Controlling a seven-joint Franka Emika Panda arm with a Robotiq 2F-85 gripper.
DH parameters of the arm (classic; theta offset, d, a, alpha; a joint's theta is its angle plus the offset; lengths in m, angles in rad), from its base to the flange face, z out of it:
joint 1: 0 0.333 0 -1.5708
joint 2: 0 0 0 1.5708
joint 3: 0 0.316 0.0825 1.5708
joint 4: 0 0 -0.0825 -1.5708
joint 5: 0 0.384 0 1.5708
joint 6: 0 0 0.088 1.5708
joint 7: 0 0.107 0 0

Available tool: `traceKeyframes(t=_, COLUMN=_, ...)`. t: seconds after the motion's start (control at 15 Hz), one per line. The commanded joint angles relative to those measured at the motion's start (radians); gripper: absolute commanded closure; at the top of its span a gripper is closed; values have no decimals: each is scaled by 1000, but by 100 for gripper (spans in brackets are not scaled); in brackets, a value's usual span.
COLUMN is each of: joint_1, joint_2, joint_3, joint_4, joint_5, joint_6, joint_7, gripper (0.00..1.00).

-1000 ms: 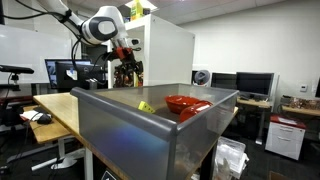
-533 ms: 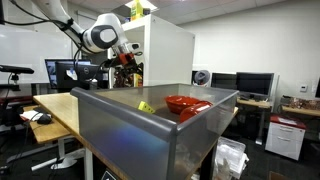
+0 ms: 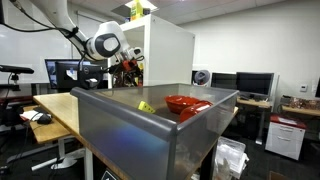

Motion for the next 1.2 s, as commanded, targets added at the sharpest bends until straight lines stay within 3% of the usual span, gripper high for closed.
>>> traceKeyframes(t=0.0, joint_1=-12, joint_2=23, joint_3=6, joint_4=8, joint_5=-12, joint_6=52, joint_7=17, gripper=59)
traceKeyframes(t=0.13, joint_1=-12, joint_2=20, joint_3=7, joint_4=2, joint_5=-10, joint_6=63, joint_7=15, gripper=65)
traceKeyframes(t=0.47, joint_1=-9, joint_2=0, joint_3=17, joint_4=-17, joint_5=25, joint_6=50, joint_7=5, gripper=65)
traceKeyframes(t=0.87, joint_1=7, joint_2=-52, joint_3=40, joint_4=-60, joint_5=235, joint_6=26, joint_7=-49, gripper=65)
traceKeyframes(t=1.13, joint_1=13, joint_2=-76, joint_3=59, joint_4=-79, joint_5=296, joint_6=12, joint_7=-86, gripper=65)
